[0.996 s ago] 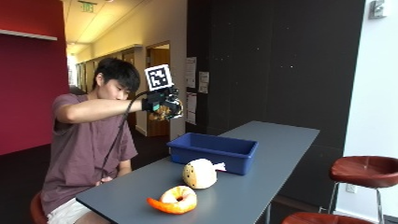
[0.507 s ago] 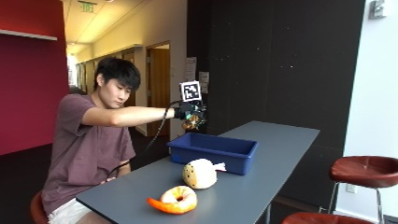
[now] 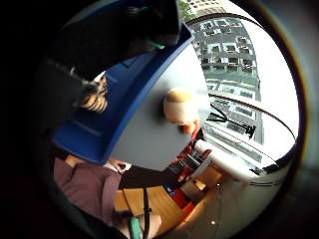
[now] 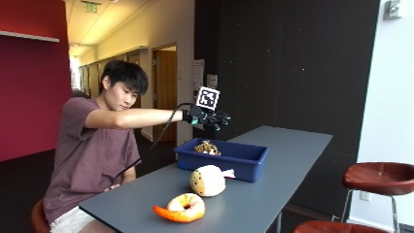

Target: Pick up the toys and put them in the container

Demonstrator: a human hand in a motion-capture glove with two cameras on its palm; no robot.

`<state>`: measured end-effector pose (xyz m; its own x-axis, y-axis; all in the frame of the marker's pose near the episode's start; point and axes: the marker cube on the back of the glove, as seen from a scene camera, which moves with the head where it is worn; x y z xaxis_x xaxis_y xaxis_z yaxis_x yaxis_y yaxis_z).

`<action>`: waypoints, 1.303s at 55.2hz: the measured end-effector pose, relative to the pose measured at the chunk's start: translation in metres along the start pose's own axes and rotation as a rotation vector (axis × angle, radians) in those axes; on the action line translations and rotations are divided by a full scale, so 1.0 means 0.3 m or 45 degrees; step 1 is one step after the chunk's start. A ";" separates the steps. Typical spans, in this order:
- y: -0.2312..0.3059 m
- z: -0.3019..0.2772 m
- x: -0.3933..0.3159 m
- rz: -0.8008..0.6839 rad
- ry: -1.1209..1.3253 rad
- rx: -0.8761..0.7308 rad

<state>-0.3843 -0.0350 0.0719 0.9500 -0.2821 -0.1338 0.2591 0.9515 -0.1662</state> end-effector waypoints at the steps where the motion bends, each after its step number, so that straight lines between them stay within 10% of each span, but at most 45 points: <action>1: 0.003 -0.008 0.029 -0.024 0.022 0.027; 13: 0.064 -0.097 0.329 -0.216 0.084 0.155; 26: 0.060 -0.069 0.591 0.191 0.015 0.125; 52: -0.118 0.455 0.906 0.330 -0.193 -0.092; 72: -0.174 0.538 0.929 0.289 -0.237 0.436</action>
<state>-0.1049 -0.1435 0.2008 0.9965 -0.0641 0.0538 0.0532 0.9814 0.1845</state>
